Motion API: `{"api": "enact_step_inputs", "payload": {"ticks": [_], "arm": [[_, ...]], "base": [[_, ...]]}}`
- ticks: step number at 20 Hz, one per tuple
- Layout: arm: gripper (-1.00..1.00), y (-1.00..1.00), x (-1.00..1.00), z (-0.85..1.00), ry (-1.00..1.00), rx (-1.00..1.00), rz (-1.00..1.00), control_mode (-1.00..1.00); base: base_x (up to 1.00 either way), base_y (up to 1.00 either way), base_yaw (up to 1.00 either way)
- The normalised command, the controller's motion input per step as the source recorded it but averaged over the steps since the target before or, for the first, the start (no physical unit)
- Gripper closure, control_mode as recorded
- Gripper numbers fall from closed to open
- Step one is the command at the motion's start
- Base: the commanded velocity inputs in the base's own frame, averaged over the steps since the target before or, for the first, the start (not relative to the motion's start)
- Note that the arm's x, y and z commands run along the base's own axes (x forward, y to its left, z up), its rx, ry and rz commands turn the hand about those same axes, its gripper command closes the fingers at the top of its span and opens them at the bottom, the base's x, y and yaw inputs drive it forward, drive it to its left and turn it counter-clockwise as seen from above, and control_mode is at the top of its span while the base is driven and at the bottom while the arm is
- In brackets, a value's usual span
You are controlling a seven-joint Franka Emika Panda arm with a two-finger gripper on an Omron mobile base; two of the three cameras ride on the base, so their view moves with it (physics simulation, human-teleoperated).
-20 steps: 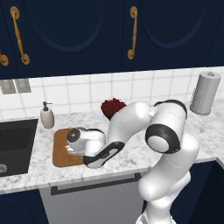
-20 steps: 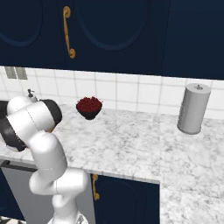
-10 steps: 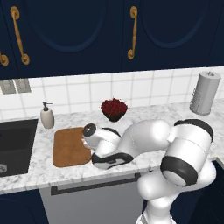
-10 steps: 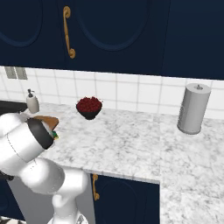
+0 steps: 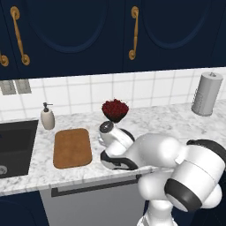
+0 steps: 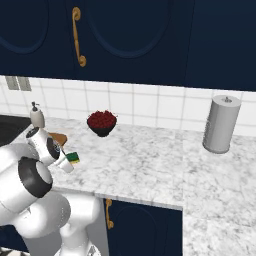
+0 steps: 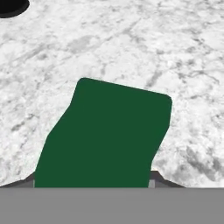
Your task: Pick up the sponge from the counter and clean the cutting board by briefly scrubbing or pressing down on the cutting board. Once finished, release the sponge.
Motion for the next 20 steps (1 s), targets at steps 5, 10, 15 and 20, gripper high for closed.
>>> {"api": "enact_step_inputs", "payload": {"ticks": [5,10,15,20], "arm": [[1.00,0.00,0.64,-0.15,0.11,0.00,-0.03,-1.00],[-1.00,0.00,0.55,-0.19,0.12,0.00,-0.02,-1.00],[-1.00,0.00,0.55,-0.18,0.08,0.00,-0.02,-1.00],[-1.00,0.01,0.13,-0.08,0.01,0.00,0.00,-1.00]], "base": [[0.00,0.00,0.00],[0.00,0.00,0.00],[0.00,0.00,0.00],[0.00,0.00,0.00]]}}
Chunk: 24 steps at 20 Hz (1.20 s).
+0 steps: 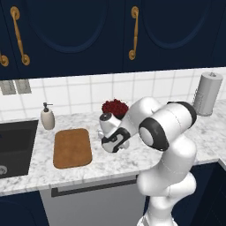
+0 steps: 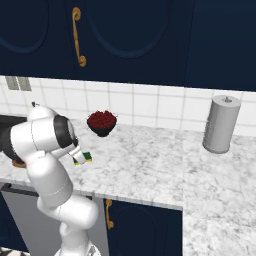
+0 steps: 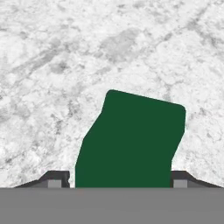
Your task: Pick up the sponge from the counter and clean the cutting board by briefly scrubbing or pressing down on the cutting board. Once finished, release the sponge.
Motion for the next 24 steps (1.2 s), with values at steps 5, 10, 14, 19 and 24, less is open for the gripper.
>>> {"api": "enact_step_inputs", "payload": {"ticks": [5,10,14,19,24], "arm": [[-1.00,0.01,-0.10,-0.01,0.00,0.00,0.00,-1.00],[-1.00,0.00,-0.53,0.25,-0.10,0.00,0.00,-1.00],[-1.00,0.02,-0.42,0.46,-0.18,0.00,0.00,-1.00],[-1.00,0.05,-0.33,0.52,-0.21,0.00,0.00,-1.00],[-1.00,0.13,-0.42,0.39,-0.18,0.00,0.00,-1.00]], "base": [[0.00,0.00,0.00],[0.00,0.00,0.00],[0.00,0.00,0.00],[0.00,0.00,0.00],[0.00,0.00,0.00]]}}
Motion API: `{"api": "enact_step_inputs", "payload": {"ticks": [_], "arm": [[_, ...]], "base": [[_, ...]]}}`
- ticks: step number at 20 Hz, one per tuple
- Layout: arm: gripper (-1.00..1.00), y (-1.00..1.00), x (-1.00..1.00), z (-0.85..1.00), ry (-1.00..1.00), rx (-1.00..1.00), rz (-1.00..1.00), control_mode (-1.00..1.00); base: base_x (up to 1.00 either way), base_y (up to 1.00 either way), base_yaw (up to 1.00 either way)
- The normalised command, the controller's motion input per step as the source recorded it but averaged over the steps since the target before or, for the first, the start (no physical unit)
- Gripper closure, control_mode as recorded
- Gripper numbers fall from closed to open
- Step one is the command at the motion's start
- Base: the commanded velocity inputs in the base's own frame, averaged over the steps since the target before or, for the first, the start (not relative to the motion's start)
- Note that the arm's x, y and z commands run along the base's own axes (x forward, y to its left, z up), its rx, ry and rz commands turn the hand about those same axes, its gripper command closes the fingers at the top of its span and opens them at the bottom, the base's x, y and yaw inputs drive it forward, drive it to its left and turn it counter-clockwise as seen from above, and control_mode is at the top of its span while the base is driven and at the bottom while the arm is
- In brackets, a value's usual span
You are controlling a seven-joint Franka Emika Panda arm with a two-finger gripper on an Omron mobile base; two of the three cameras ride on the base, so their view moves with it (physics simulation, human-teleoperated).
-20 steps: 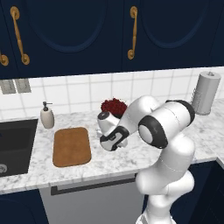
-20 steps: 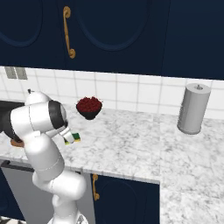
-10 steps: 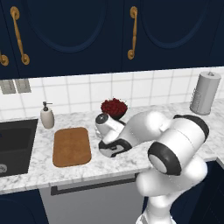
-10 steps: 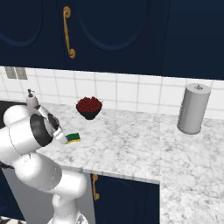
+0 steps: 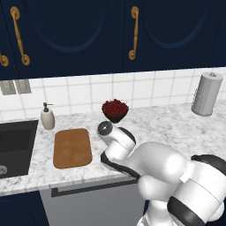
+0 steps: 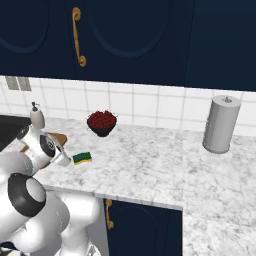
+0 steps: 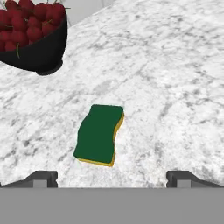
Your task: Pick up the sponge from the counter and clean the cutting board by briefly scrubbing or pressing down on the cutting board. Once finished, release the sponge.
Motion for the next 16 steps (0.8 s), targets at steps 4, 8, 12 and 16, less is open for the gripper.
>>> {"api": "enact_step_inputs", "payload": {"ticks": [4,8,12,16], "arm": [[-1.00,0.18,-0.34,0.46,-0.17,0.00,0.00,-1.00],[-1.00,0.15,-0.22,0.48,-0.16,0.00,0.00,-1.00],[-1.00,0.21,-0.24,0.43,-0.17,0.00,0.00,-1.00],[-1.00,0.29,-0.29,0.32,-0.14,0.00,0.00,-1.00]], "base": [[0.00,0.00,0.00],[0.00,0.00,0.00],[0.00,0.00,0.00],[0.00,0.00,0.00]]}}
